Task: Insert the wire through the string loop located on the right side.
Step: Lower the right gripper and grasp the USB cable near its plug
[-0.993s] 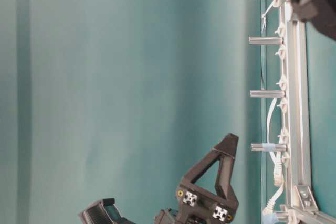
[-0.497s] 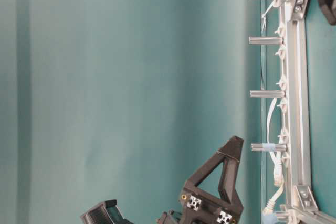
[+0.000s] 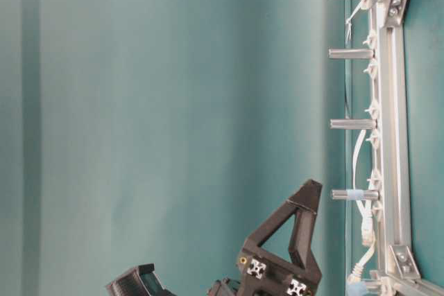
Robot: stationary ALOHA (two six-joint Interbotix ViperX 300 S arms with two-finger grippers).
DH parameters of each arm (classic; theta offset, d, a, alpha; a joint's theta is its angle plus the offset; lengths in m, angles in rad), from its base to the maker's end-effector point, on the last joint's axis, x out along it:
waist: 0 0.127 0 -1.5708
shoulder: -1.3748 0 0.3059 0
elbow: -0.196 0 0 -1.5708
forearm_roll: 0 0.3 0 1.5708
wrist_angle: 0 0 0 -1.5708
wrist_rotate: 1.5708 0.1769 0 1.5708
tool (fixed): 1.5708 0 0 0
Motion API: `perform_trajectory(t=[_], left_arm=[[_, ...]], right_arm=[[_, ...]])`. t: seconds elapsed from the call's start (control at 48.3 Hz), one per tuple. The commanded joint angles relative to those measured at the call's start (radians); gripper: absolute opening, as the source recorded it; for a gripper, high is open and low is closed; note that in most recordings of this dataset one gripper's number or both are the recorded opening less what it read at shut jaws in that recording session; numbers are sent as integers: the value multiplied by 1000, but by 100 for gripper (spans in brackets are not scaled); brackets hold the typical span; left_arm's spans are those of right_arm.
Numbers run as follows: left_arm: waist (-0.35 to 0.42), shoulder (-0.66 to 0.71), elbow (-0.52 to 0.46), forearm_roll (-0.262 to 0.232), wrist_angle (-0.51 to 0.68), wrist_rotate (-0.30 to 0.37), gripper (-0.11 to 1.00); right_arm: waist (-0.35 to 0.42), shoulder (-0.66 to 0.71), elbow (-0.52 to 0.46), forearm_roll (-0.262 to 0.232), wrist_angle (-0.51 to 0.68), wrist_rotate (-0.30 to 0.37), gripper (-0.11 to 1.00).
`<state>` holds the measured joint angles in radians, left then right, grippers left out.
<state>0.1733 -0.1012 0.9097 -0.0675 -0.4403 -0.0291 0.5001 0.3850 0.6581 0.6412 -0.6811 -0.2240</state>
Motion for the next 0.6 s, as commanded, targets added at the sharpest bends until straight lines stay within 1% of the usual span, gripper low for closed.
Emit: perform_trajectory(t=[0.0,0.228,0.517,0.579], left_arm=[[-6,-21,-9,3,-5,-8,76],[-17,-23,-9,2,3,-8,76],[-29,-23,-9,3,17,-8,76],[-31,-23,-11,3,17,-8,76]], right_arm=[[5,-12,-15,-3,-3,2,73],[5,-2,-17,-3,23,2,71],[5,11,-15,-3,63,0,56],[5,11,-15,-3,69,0,52]])
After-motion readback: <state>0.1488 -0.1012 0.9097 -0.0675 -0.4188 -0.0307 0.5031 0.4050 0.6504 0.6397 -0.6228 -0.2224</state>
